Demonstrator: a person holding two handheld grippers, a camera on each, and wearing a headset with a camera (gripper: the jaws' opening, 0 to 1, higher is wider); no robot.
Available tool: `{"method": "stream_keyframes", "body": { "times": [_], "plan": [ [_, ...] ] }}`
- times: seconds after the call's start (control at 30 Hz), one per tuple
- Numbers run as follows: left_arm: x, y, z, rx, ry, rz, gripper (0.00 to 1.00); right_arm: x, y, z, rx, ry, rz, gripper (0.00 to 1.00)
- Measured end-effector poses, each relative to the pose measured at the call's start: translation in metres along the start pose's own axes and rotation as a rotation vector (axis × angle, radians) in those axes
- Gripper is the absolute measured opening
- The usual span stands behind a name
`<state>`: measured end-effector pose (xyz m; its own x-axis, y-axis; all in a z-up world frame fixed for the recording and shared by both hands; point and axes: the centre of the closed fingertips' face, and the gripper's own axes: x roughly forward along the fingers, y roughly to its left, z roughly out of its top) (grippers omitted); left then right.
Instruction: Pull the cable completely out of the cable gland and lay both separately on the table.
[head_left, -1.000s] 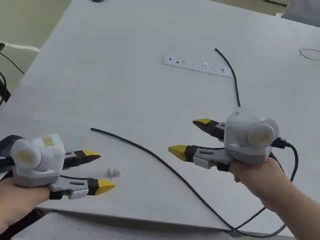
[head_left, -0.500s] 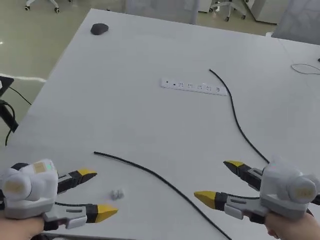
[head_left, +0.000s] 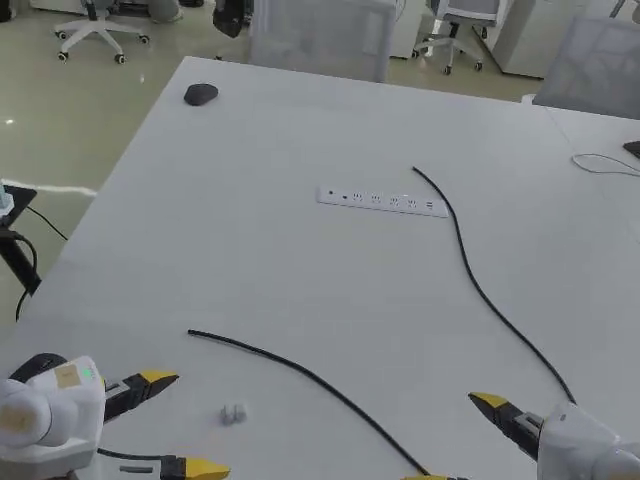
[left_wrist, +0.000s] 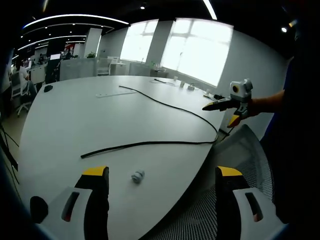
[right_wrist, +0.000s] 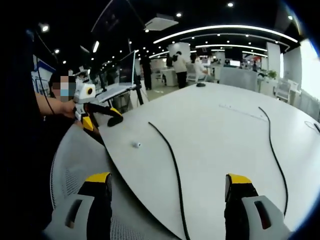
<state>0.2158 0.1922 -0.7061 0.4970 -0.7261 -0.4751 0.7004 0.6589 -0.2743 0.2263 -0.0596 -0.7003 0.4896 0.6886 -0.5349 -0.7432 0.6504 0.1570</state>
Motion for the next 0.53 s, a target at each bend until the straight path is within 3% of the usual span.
{"method": "stream_keyframes", "body": {
  "times": [0.03, 0.07, 0.2, 0.53],
  "plan": [
    [-0.001, 0.002, -0.003, -0.052, 0.003, 0.013, 0.88, 0.0, 0.0, -0.003, 0.008, 0.007, 0.002, 0.98],
    [-0.002, 0.004, -0.003, -0.064, -0.003, 0.017, 0.89, 0.0, 0.001, -0.007, 0.012, 0.02, 0.004, 0.99],
    [-0.002, 0.004, -0.006, -0.035, 0.023, 0.016, 0.91, 0.002, 0.004, -0.016, 0.007, 0.069, 0.025, 0.99],
    [-0.006, 0.012, -0.02, -0.041, 0.117, 0.022, 0.97, 0.001, 0.002, -0.011, 0.004, 0.08, 0.028, 0.99]
  ]
}}
